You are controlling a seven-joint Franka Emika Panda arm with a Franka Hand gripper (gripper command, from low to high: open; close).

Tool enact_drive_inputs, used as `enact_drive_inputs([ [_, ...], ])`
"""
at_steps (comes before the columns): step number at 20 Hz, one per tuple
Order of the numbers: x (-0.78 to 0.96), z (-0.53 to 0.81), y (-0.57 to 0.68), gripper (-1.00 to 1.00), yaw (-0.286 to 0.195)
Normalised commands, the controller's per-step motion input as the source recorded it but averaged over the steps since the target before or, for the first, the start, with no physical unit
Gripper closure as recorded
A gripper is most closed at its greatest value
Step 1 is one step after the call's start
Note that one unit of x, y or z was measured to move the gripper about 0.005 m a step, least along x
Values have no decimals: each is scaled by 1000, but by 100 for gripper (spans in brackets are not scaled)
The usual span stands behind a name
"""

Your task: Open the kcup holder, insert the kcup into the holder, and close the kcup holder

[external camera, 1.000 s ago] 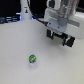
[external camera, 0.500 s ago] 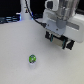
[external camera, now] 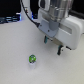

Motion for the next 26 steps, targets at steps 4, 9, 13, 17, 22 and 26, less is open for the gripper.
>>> enact_drive_inputs([
  [4, 271, 42, -546, -100, -225],
  [9, 286, 6, -504, -100, -229],
  [13, 333, -35, -415, -100, -189],
  [17, 273, -186, -227, -100, -167],
  [22, 200, -205, -59, -100, -137],
  [26, -3, -135, -190, -100, -65],
])
